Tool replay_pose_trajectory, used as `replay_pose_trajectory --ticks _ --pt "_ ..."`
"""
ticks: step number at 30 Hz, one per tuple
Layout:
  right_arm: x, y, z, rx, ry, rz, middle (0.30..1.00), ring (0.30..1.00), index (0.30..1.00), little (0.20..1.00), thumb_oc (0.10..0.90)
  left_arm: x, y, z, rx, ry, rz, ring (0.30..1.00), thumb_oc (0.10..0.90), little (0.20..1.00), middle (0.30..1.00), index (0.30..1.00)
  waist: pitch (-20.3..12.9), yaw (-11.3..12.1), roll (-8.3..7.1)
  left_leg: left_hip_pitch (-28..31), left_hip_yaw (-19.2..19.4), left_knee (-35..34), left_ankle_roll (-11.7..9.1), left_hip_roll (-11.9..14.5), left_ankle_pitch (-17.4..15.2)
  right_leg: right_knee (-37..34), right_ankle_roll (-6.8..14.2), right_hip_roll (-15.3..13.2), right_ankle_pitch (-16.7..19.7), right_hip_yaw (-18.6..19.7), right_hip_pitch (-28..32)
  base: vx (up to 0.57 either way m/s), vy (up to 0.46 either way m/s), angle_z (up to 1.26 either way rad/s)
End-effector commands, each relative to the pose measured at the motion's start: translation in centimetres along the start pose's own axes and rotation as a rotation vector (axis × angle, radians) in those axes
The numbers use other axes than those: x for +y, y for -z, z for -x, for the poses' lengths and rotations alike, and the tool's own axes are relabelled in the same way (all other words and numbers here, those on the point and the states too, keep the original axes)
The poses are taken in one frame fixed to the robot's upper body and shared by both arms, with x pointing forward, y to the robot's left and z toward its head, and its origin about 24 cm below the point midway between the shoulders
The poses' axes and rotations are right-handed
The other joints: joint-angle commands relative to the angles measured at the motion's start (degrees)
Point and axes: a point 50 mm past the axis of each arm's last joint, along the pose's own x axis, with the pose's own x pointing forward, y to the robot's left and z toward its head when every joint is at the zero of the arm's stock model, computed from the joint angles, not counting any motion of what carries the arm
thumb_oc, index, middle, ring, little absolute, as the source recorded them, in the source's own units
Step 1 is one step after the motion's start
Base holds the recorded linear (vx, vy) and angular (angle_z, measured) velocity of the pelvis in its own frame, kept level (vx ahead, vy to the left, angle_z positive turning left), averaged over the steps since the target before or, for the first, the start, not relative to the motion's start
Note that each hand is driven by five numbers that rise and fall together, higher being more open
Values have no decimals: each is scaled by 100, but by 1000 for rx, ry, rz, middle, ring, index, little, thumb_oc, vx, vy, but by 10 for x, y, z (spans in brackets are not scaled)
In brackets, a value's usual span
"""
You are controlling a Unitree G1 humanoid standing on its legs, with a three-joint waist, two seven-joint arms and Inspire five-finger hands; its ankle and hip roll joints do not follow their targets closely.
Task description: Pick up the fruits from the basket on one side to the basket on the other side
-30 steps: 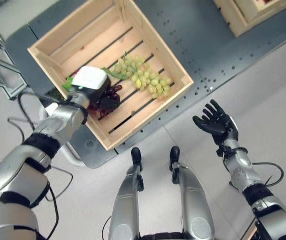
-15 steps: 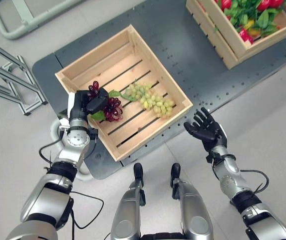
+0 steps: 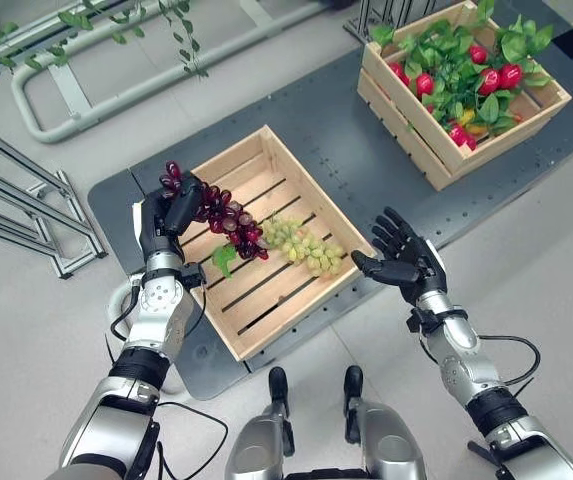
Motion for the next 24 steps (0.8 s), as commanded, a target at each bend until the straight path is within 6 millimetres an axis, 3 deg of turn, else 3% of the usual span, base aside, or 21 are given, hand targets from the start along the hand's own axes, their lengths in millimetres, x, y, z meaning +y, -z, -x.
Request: replay_pose_trajectory --ticks 1,11,15,24 --pt "16 -7 10 -88 -137 59 900 900 900 900 800 -4 -31 -4 -248 2 -75 300 400 300 300 300 -1581 34 89 -77 -80 379 -130 -151 -674 -70 -87 -250 -153 128 61 61 -39 3" --pt "33 -34 -7 -178 -234 141 900 900 900 900 800 -17 -74 -23 -354 163 -180 300 400 300 300 300 -1976 102 216 127 -128 -83 -187 -154 -539 -539 -28 -188 16 32 343 -1 -36 5" --pt "48 -56 -27 -223 -270 162 900 900 900 900 800 -42 -101 -27 -423 283 -229 300 400 300 300 300 -2077 178 225 219 -145 -83 -169 -147 -600 -539 -49 -195 -43 -63 462 -41 -44 6" --pt "75 -53 -41 -157 -350 143 900 900 900 900 800 -77 -126 -18 -511 433 -228 300 400 300 300 300 -2210 283 213 368 -187 -83 -165 -108 -686 -539 -75 -163 -155 -105 640 11 -11 6"
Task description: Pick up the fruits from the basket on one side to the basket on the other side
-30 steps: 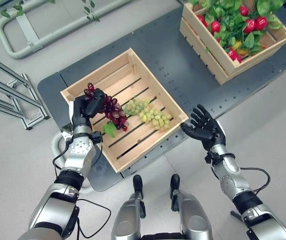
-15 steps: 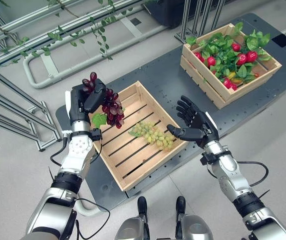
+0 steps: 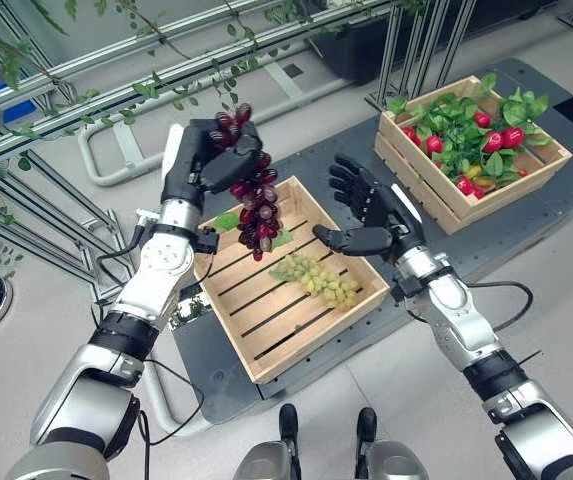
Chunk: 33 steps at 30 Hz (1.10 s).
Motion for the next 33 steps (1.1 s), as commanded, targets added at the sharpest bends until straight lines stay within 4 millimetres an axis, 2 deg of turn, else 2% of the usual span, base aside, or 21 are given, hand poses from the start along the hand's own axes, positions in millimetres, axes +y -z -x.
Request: replay_pose_trajectory --ticks 1,6,8,14,17,23,29,30,31,33 --pt "24 -1 -5 -56 -57 -49 900 900 900 900 800 -2 -48 -24 -216 -2 17 300 400 300 300 300 -1574 129 -10 207 50 8 -160 -52 -712 10 -82 -164 -401 131 138 15 -19 12" --pt "36 -3 -15 -63 -62 -105 900 900 900 900 800 -17 -62 -26 -256 47 69 300 400 300 300 300 -1613 185 -25 194 14 8 -180 -31 -734 10 -87 -148 -430 95 132 0 -13 3" --pt "43 -3 -23 -47 -81 -187 900 900 900 900 800 -24 -67 -27 -275 65 98 300 400 300 300 300 -1607 216 -25 212 -6 8 -187 -22 -742 10 -108 -141 -447 71 158 0 0 0" --pt "51 5 -27 -4 -78 -306 900 900 900 900 800 -35 -78 -29 -313 100 157 300 400 300 300 300 -1678 247 -35 264 -34 8 -195 -4 -772 10 -113 -142 -476 58 227 10 -7 2" --pt "54 3 -30 -21 -65 -312 900 900 900 900 800 -43 -82 -29 -317 138 153 300 400 300 300 300 -1704 257 -42 293 -26 8 -201 10 -776 10 -111 -142 -473 44 249 19 -15 3" --pt "56 -13 -38 -89 -40 -303 900 900 900 900 800 -54 -78 -27 -278 215 138 300 400 300 300 300 -1702 269 -51 326 -48 8 -185 16 -799 10 -127 -125 -485 76 264 12 -12 7" --pt "55 -19 -41 -111 -41 -314 900 900 900 900 800 -66 -70 -22 -245 293 152 300 400 300 300 300 -1737 281 -75 341 -50 8 -171 17 -815 10 -117 -123 -479 122 262 0 0 0" --pt "54 -18 -40 -114 -49 -325 731 731 731 731 687 -67 -69 -21 -244 302 155 300 400 300 300 300 -1744 281 -83 344 -47 8 -170 21 -816 10 -115 -123 -475 125 261 0 0 0" --pt "53 -18 -40 -118 -46 -338 300 300 300 300 400 -68 -69 -20 -243 311 161 300 400 300 300 300 -1747 285 -89 350 -44 8 -171 26 -820 10 -115 -122 -477 126 264 0 0 0" --pt "52 -18 -39 -124 -46 -373 300 300 300 300 400 -69 -67 -19 -241 318 167 300 400 300 300 300 -1750 289 -99 361 -41 8 -171 32 -825 10 -122 -118 -480 130 273 0 0 0"
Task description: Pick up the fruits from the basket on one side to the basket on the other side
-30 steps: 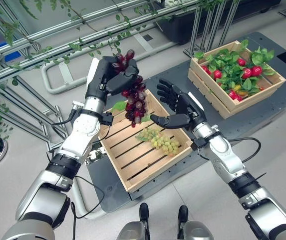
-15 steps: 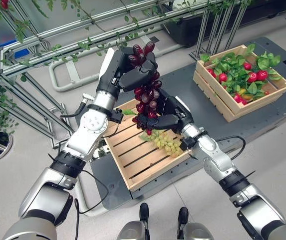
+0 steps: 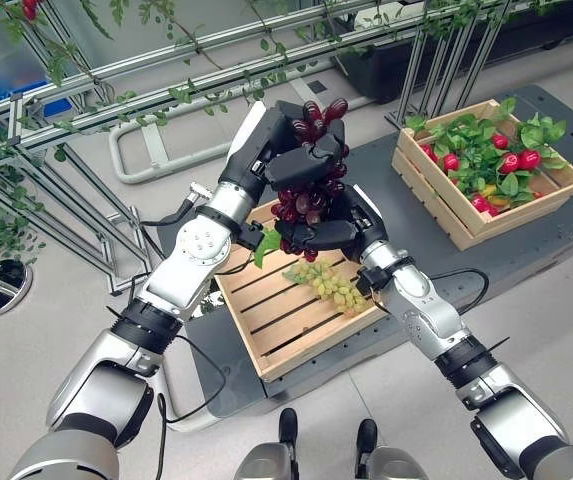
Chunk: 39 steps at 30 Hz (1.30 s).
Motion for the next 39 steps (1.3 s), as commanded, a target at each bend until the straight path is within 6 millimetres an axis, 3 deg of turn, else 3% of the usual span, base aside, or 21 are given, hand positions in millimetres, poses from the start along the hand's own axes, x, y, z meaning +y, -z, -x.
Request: replay_pose_trajectory --ticks 1,12,13,14,15,26,31,39 --pt "24 -14 -14 -162 -63 -172 300 300 300 300 400 -17 -25 -22 -143 19 105 300 400 300 300 300 -1589 139 -84 350 146 8 -136 24 -899 11 -112 -136 -471 144 177 0 0 0" --pt "10 -11 -7 -196 29 -216 300 300 300 300 400 -10 -11 -15 -94 -84 133 300 400 300 300 300 -1586 115 -97 376 165 8 -125 45 -918 11 -105 -129 -463 197 170 0 0 0" --pt "7 -12 -6 -200 39 -217 300 300 300 300 400 -8 -9 -14 -82 -105 138 345 430 345 345 345 -1585 107 -97 380 175 8 -127 51 -919 11 -105 -128 -461 203 167 0 0 0" --pt "6 -12 -6 -204 44 -220 300 300 300 300 400 -7 -7 -13 -74 -117 148 552 568 552 552 552 -1579 106 -98 383 175 8 -126 53 -918 11 -107 -127 -461 208 169 0 0 0" --pt "5 -12 -5 -208 51 -223 300 300 300 300 400 -5 -5 -13 -67 -139 158 900 800 900 900 900 -1581 104 -99 387 172 8 -125 54 -921 11 -106 -127 -465 212 171 0 0 0" --pt "-1 -6 3 -211 82 -265 300 300 300 300 400 15 -4 -2 -110 -348 196 900 800 900 900 900 -1595 58 -122 403 229 8 -125 87 -934 11 -117 -112 -473 271 147 8 -1 -3" --pt "-9 -4 10 -216 115 -258 300 300 300 300 400 36 -6 5 -141 -495 219 900 800 900 900 900 -1624 32 -132 415 282 8 -126 99 -948 11 -114 -104 -470 308 127 21 -5 -6" --pt "-30 -2 30 -249 212 -250 300 300 300 300 400 63 15 29 -87 -634 184 900 800 900 900 900 -1628 -113 -128 457 454 8 -138 166 -944 11 -111 -71 -455 467 63 15 -8 -11"
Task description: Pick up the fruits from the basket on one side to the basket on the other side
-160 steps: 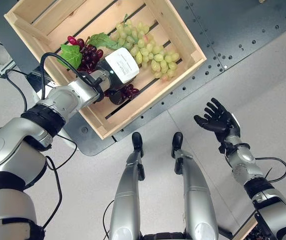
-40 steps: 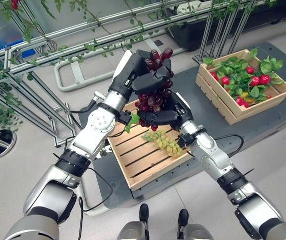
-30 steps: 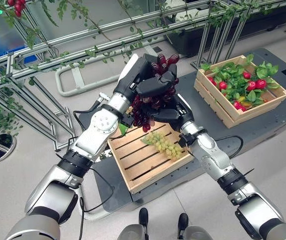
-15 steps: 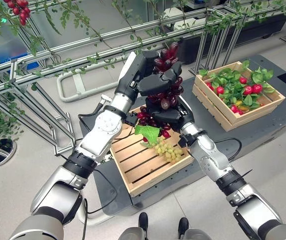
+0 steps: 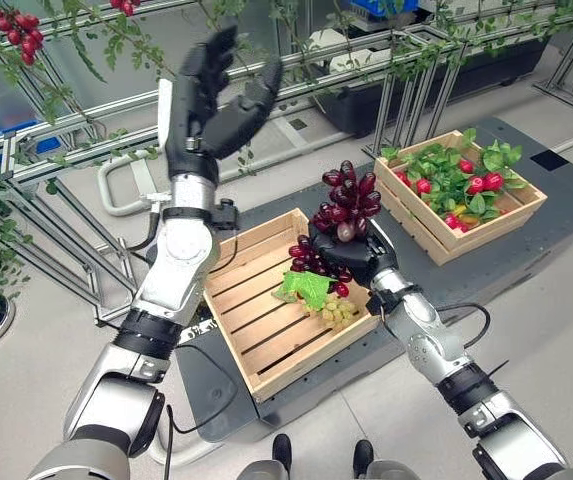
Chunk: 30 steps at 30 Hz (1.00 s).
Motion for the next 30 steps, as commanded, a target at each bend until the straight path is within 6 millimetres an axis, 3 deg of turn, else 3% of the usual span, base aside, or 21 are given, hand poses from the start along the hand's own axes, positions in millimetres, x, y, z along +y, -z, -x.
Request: replay_pose_trajectory --ticks 1,8,14,17,18,23,26,29,30 --pt "3 -45 -6 -327 11 -93 300 300 300 300 400 16 6 -4 -42 -56 -8 900 800 900 900 900 -1130 -18 3 309 139 12 -157 122 -882 13 -110 -106 -460 132 79 10 -16 -7" --pt "-26 -40 19 -346 115 -86 300 300 300 300 400 19 32 15 56 22 -62 900 800 900 900 900 -1052 -210 23 354 308 12 -142 159 -899 13 -97 -57 -425 326 15 10 -24 -18" --pt "-54 -18 59 -335 241 -106 300 300 300 300 400 17 78 68 294 76 -30 900 800 900 900 900 -884 -391 8 361 479 12 -94 180 -933 13 -74 0 -372 556 -104 -6 -42 -21" --pt "-65 -3 81 -334 310 -136 300 300 300 300 400 10 117 117 551 -38 228 900 800 900 900 900 -808 -505 -44 400 618 12 -73 210 -956 13 -69 53 -350 684 -131 10 -89 -32" --pt "-66 -1 84 -334 323 -138 300 300 300 300 400 8 122 125 583 -55 254 900 800 900 900 900 -799 -522 -52 406 651 12 -76 220 -955 13 -68 62 -341 702 -135 7 -78 -25" --pt "-78 10 107 -333 446 -157 300 300 300 300 400 2 140 165 704 -174 336 900 800 900 900 900 -716 -700 -141 459 755 12 -65 294 -950 26 -115 115 -320 770 -33 10 -131 -18" --pt "-79 15 114 -340 496 -183 300 300 300 300 400 -3 139 170 697 -125 313 900 800 900 900 900 -590 -746 -198 493 762 12 -60 364 -826 376 -226 221 -446 877 -230 -38 -154 -10" --pt "-84 23 119 -320 543 -231 300 300 300 300 400 -4 140 177 708 -119 287 900 800 900 900 900 -521 -739 -260 434 834 214 -94 409 -850 286 -292 260 -349 911 -218 -54 -78 -5" --pt "-84 29 121 -289 550 -238 300 300 300 300 400 -2 139 182 706 -131 286 900 800 900 900 900 -478 -678 -313 308 646 552 -52 264 -973 46 -283 249 -160 1049 -104 -48 47 -13"
